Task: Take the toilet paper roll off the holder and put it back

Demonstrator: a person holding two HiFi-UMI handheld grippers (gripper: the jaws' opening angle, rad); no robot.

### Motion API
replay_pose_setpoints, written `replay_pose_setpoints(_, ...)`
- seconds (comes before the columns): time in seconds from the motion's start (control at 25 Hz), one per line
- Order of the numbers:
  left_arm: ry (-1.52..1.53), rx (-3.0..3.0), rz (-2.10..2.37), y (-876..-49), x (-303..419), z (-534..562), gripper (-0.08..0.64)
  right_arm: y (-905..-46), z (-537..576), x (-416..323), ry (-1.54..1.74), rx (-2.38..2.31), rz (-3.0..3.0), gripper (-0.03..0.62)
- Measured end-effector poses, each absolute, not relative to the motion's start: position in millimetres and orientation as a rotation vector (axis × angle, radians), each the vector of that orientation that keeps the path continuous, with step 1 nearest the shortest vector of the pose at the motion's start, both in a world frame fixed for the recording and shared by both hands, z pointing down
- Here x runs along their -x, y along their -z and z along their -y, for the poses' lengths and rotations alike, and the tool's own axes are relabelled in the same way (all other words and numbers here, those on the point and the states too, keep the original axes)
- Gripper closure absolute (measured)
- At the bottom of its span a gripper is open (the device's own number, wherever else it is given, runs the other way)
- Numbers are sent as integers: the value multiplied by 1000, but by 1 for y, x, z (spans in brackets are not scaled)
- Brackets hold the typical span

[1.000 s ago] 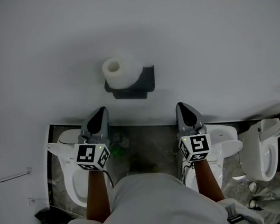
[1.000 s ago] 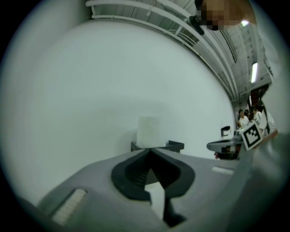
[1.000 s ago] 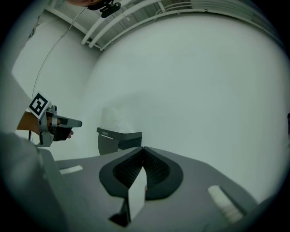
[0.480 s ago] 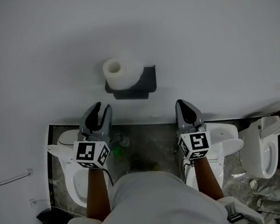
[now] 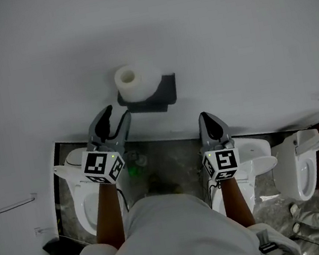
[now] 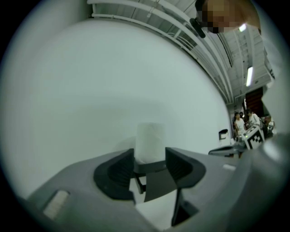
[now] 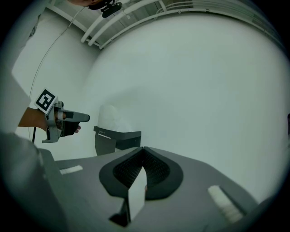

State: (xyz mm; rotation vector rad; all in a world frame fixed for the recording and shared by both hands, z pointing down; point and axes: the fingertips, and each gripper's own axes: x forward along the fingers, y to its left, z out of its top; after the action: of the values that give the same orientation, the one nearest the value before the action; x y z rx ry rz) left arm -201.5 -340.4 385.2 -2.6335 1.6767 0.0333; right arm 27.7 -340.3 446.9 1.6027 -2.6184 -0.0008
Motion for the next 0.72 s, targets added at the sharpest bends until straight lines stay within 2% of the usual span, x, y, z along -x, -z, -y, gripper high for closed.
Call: replay_pose_setpoints(0.72, -10, 2661, -1591, -378, 180, 388, 266, -451, 348, -47, -5, -1651, 2570, 594)
